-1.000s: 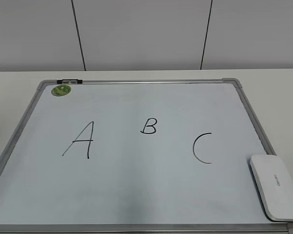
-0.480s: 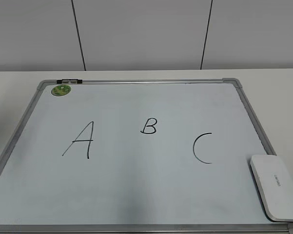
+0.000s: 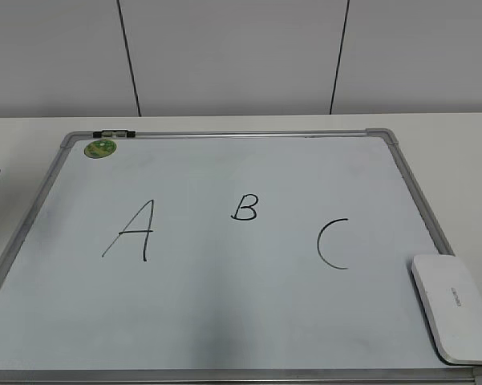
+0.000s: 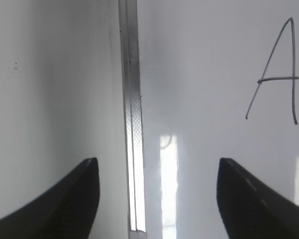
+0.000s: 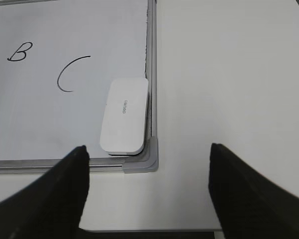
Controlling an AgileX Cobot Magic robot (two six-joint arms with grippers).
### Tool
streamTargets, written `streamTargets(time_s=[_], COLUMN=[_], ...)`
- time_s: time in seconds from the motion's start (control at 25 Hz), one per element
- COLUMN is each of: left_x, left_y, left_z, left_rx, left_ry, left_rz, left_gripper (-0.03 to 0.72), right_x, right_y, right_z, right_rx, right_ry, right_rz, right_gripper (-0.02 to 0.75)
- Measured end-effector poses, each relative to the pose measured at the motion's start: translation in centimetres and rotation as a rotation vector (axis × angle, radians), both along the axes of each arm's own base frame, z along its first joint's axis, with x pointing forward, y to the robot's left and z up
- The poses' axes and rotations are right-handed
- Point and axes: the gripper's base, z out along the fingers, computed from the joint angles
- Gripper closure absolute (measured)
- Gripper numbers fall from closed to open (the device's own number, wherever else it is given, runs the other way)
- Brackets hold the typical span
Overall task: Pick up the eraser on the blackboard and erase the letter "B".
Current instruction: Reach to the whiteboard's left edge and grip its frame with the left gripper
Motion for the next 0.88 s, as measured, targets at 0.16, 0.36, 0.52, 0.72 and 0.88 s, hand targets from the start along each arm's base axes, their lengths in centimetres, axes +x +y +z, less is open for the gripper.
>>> streamTargets(time_s=[0.16,0.36,0.52,0.72,0.88], left_x=[1.9,4.6,6.2,7.5,8.2], left_y=[0.1,0.2,0.5,0.9,0.9], left_z=[-1.0,-3.1,-4.4,-6.3,-7.8], left_rx=[0.018,0.026,0.062,0.110,0.116], left_ry=[0.020,0.063,0.092,0.130,0.161], left_rz=[-0.005,0.010,0.028,0.035,0.037], left_gripper=[0.161,0.197,0.204,0.205,0.206], right_x=[0.0,0.0,0.0,0.0,0.0], right_y=[0.0,0.0,0.0,0.0,0.0], right_z=[0.0,0.0,0.0,0.0,0.0], right_rx=[0.000,0.000,0.000,0.000,0.000], right_ry=[0.000,0.000,0.000,0.000,0.000], right_rz=[0.000,0.000,0.000,0.000,0.000], right_gripper=[0.183,0.183,0.183,0.183,0.183])
